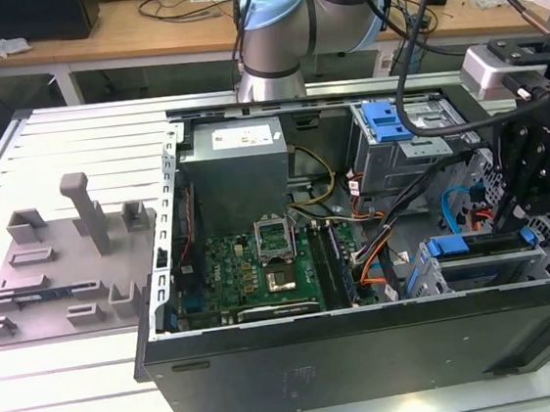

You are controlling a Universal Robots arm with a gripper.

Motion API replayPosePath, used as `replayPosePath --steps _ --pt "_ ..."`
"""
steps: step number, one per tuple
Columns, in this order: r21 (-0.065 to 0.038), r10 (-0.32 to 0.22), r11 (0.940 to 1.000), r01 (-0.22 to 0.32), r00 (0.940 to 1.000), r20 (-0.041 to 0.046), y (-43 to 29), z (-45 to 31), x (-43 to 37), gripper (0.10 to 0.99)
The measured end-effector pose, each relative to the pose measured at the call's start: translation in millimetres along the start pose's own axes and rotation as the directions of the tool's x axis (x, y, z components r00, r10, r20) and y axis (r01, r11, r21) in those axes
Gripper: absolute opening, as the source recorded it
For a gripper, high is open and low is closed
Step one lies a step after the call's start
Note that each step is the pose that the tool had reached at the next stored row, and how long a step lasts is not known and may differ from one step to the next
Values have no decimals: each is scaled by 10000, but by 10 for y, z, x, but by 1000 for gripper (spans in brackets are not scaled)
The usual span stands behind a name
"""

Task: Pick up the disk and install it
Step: 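Insert the first disk wire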

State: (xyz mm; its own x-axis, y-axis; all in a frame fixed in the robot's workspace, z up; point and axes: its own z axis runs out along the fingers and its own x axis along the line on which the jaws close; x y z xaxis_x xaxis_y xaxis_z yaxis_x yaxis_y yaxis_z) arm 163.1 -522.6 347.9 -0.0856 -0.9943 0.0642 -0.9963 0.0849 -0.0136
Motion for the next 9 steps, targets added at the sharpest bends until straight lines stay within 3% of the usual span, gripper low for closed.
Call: replayPosePath --steps 9 --pt "-74 -3 10000 3 10000 -6 -17 32 -4 165"
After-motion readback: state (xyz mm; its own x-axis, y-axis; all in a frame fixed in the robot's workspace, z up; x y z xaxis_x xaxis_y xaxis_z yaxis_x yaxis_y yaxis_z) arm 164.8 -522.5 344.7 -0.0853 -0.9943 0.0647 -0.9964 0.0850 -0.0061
